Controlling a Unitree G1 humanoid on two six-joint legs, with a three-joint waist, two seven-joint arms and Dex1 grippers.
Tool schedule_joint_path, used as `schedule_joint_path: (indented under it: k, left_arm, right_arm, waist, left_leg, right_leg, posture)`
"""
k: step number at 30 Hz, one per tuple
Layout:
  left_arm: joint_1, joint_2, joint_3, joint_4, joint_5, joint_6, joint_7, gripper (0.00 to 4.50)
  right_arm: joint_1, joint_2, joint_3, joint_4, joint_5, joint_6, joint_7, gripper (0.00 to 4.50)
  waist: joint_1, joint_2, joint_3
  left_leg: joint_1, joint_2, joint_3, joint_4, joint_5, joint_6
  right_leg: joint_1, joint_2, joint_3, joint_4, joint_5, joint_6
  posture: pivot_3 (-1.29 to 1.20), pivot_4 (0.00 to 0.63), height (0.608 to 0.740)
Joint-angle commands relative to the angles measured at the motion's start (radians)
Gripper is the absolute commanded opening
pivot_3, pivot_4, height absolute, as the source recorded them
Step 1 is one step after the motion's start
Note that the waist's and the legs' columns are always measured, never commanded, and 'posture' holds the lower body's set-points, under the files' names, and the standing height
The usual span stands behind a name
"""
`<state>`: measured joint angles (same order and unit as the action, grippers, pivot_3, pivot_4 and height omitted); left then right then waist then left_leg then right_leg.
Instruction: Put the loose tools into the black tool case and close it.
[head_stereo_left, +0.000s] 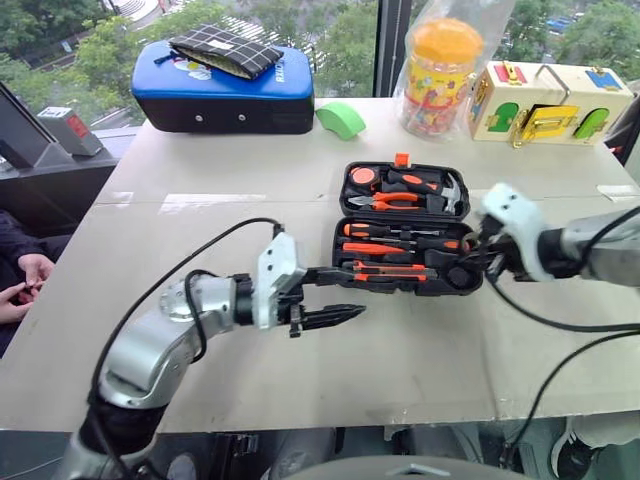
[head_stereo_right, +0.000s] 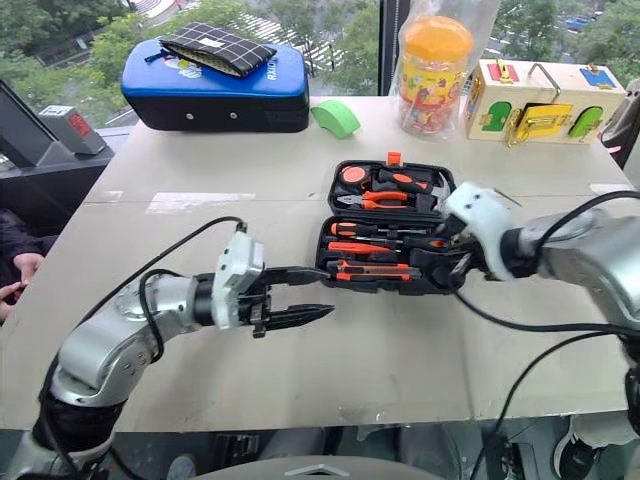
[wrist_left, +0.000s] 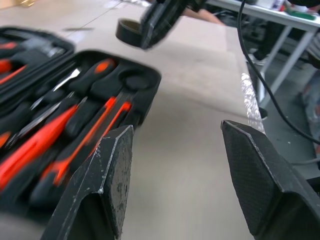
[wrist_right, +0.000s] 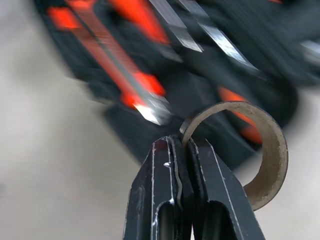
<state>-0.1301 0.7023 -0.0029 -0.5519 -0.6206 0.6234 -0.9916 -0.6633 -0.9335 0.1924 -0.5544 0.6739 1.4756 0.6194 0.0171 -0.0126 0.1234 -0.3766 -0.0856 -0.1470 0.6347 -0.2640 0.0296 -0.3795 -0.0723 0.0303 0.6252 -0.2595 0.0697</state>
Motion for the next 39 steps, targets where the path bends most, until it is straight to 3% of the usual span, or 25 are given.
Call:
schedule_joint_path:
  k: [1,19,22,26,31,36,39]
  left_arm:
    - [0.019,0.035,0.061,-0.056,-0.034,-0.028,-0.020,2.85]
    - [0.060,0.061,0.079,-0.054,0.007,-0.087,0.029,2.85]
    - [0.065,0.059,0.084,-0.054,-0.001,-0.078,0.043,2.85]
    - [0.057,0.060,0.082,-0.032,-0.001,-0.060,0.062,2.85]
    - [0.006,0.034,0.072,0.052,0.003,-0.001,0.129,2.85]
    - [-0.139,-0.084,0.064,0.155,0.013,0.150,0.345,2.85]
    - [-0.281,-0.175,0.058,0.243,0.024,0.288,0.487,2.85]
  right_arm:
    - [-0.001,-0.011,0.058,-0.016,-0.054,-0.025,-0.031,0.05]
    - [0.061,-0.011,0.203,0.211,-0.172,-0.207,0.121,0.05]
    - [0.064,-0.031,0.208,0.195,-0.181,-0.237,0.163,0.78]
    - [0.067,-0.040,0.109,0.123,-0.115,-0.238,0.217,2.51]
    - [0.104,-0.033,-0.085,0.080,-0.007,-0.236,0.253,2.51]
    - [0.080,0.123,-0.262,0.178,-0.054,-0.206,0.028,2.51]
    - [0.051,0.184,-0.283,0.275,-0.138,-0.199,-0.104,2.51]
  waist:
    - [0.008,0.000,0.000]
    - [-0.002,-0.001,-0.001]
    - [-0.002,-0.001,-0.001]
    - [-0.002,-0.001,-0.001]
    - [-0.002,0.001,0.001]
    - [-0.001,-0.003,-0.001]
    - [0.002,-0.003,-0.001]
  left_leg:
    - [0.000,-0.001,0.000,0.000,0.000,0.000]
    - [0.000,0.000,0.001,0.000,0.001,-0.001]
    - [0.000,0.000,0.001,0.000,0.000,0.000]
    - [0.000,0.000,0.000,-0.001,0.000,-0.001]
    - [0.000,0.001,0.000,-0.002,0.000,0.000]
    - [0.000,0.000,0.000,0.000,0.000,0.000]
    - [0.000,-0.001,0.000,0.001,0.001,-0.001]
  right_leg:
    - [0.000,0.000,0.000,0.000,0.000,0.000]
    - [-0.001,0.000,-0.001,0.000,0.000,0.000]
    - [-0.001,0.000,-0.001,0.000,0.000,0.000]
    - [-0.001,0.000,-0.001,0.000,0.000,0.000]
    - [-0.001,0.000,-0.001,0.000,0.000,0.000]
    - [0.000,0.001,-0.002,0.000,0.001,-0.001]
    - [-0.001,0.001,-0.002,0.001,0.002,-0.002]
  posture:
    - [0.00,0.150,0.740]
    - [0.00,0.150,0.740]
    - [0.00,0.150,0.740]
    - [0.00,0.150,0.740]
    - [0.00,0.150,0.740]
    - [0.00,0.150,0.740]
    - [0.00,0.150,0.740]
